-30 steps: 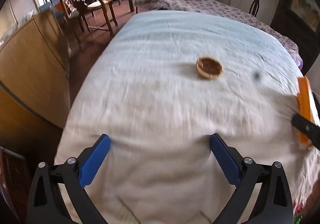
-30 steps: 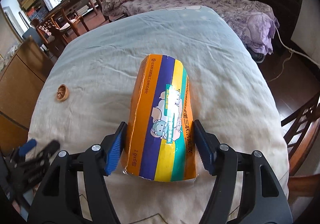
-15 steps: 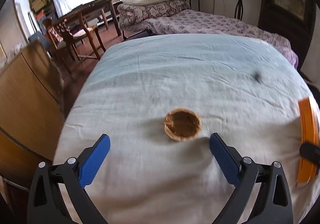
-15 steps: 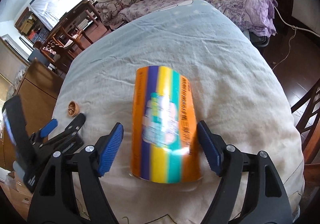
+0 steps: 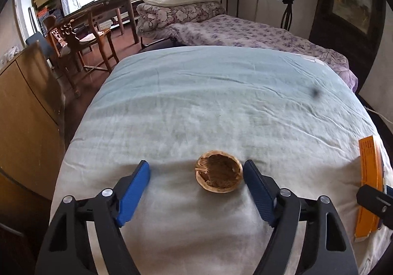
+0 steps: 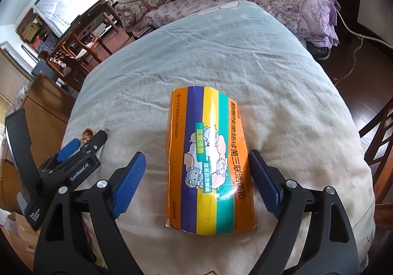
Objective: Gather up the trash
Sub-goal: 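Grasp the brown shell lid with left gripper while right gripper holds the box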
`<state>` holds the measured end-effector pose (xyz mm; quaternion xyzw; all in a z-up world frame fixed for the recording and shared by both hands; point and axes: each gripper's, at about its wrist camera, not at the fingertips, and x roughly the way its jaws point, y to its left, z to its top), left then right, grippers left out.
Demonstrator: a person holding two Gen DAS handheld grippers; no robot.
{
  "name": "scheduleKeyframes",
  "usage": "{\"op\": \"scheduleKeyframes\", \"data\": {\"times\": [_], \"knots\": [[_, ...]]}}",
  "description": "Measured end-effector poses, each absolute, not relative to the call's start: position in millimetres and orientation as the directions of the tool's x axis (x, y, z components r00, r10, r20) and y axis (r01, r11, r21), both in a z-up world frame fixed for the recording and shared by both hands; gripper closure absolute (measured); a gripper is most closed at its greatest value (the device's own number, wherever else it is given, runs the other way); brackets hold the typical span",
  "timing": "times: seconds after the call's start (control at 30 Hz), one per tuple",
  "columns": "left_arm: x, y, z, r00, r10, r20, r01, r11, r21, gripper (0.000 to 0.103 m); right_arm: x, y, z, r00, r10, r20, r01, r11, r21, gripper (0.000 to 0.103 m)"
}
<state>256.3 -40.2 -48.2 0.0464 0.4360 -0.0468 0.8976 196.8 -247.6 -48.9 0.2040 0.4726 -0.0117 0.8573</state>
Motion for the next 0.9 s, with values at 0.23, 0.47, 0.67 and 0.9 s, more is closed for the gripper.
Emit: {"op": "scheduleKeyframes", "data": {"times": [0.23, 0.47, 0.67, 0.9], "knots": [[259.1, -34.8, -48.3, 0.61, -0.1, -0.786, 0.136, 0.991, -0.02, 0.028, 201.3, -244.9, -48.1, 0.557, 0.149, -0.817, 0.208, 0.927, 0.311, 0.019], [252.4, -48.2, -49.3, 0.62, -0.072, -0.781, 0.165, 0.985, 0.041, 0.037, 210.0, -235.1, -50.0, 0.557, 0.078, -0.827, 0.198, 0.954, 0.223, 0.018], [249.3, -53.0, -50.1, 0.632, -0.035, -0.774, 0.164, 0.983, 0.089, 0.037, 211.3, -228.7, -51.0, 0.558, 0.029, -0.829, 0.192, 0.968, 0.163, 0.018], [248.6, -54.8, -50.4, 0.635, -0.031, -0.772, 0.164, 0.982, 0.096, 0.037, 212.1, -223.5, -52.2, 0.561, -0.014, -0.828, 0.187, 0.976, 0.111, 0.018]]}}
